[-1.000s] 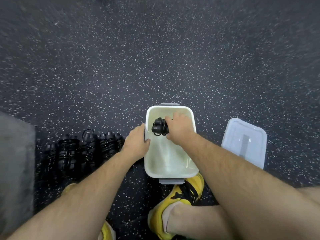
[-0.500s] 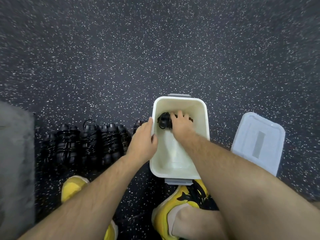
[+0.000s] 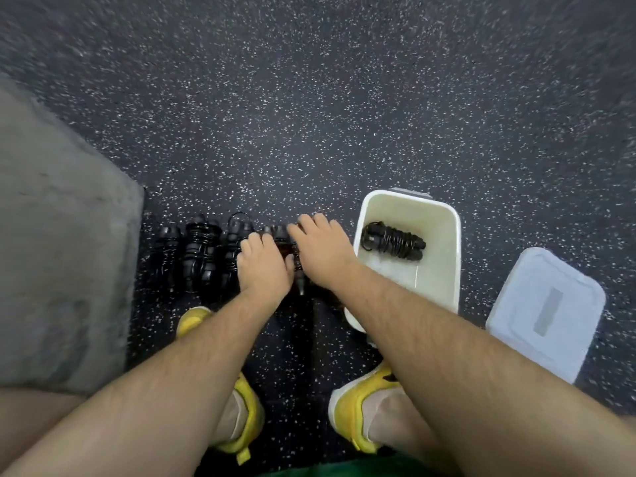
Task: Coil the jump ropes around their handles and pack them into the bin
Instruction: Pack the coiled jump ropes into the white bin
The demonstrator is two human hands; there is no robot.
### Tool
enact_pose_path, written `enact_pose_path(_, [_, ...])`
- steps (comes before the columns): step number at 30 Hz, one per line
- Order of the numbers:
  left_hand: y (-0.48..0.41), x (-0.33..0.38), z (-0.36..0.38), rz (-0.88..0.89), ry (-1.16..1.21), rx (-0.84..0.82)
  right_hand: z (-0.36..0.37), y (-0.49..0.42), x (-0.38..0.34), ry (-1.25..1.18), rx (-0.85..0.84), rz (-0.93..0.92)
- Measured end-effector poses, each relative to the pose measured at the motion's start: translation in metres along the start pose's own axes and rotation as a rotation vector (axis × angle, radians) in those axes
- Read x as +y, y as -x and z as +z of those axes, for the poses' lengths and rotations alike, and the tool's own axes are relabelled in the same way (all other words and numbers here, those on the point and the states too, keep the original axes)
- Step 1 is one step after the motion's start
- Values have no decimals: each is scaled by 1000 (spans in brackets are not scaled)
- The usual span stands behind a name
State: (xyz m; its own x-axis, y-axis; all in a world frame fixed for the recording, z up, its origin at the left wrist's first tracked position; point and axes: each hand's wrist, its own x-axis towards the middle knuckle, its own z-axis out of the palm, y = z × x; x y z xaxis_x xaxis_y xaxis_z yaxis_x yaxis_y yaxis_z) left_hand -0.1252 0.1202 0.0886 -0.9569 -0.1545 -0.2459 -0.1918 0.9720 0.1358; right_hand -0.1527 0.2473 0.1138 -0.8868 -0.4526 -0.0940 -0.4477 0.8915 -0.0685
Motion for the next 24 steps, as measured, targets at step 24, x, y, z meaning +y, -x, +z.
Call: enact_pose_path(24, [-5,48,-52,553,380,66,-48,43,85,103,88,15])
